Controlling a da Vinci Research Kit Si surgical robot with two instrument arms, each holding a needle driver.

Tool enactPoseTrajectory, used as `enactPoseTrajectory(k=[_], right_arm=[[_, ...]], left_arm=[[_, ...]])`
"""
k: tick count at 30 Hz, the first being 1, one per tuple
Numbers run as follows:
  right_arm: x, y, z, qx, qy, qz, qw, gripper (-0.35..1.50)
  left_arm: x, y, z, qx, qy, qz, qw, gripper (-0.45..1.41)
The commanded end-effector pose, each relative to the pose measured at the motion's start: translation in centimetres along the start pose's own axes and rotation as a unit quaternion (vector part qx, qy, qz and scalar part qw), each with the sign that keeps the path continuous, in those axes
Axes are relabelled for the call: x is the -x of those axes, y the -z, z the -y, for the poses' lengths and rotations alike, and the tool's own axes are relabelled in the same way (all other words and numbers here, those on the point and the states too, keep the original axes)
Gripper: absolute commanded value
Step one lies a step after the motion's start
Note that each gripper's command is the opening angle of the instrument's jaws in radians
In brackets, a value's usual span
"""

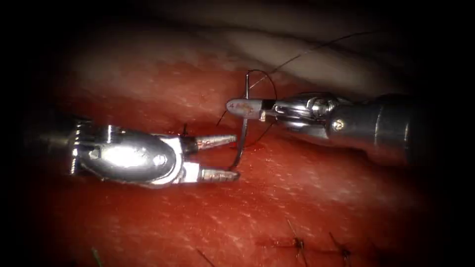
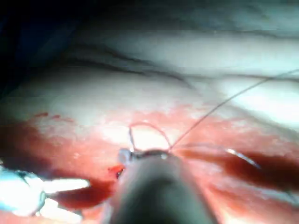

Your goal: Wound Closure

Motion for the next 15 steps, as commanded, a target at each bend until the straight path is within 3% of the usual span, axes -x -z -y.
enactPoseTrajectory(k=[1,5,7,11,13,15], right_arm=[[-0.05,-0.12,0.00,-0.010,0.012,-0.006,1.000,-0.35],[-0.06,-0.12,-0.02,-0.036,0.062,-0.027,0.997,-0.35],[-0.06,-0.13,-0.03,-0.057,0.136,-0.035,0.988,-0.35],[-0.10,-0.13,-0.08,-0.098,0.277,-0.062,0.954,-0.35],[-0.10,-0.13,-0.09,-0.101,0.292,-0.064,0.949,-0.35],[-0.06,-0.16,-0.11,-0.108,0.336,-0.067,0.933,-0.35]], left_arm=[[0.06,0.01,-0.08,0.043,0.030,-0.001,0.999,0.79],[0.06,0.18,-0.11,0.099,0.048,0.000,0.994,0.79],[0.06,0.29,-0.05,0.098,0.047,0.016,0.994,0.79],[0.07,0.49,0.10,0.103,0.054,0.051,0.992,0.73],[0.08,0.50,0.12,0.100,0.054,0.056,0.992,0.65],[0.17,0.51,0.25,0.110,0.053,0.109,0.987,-0.27]])
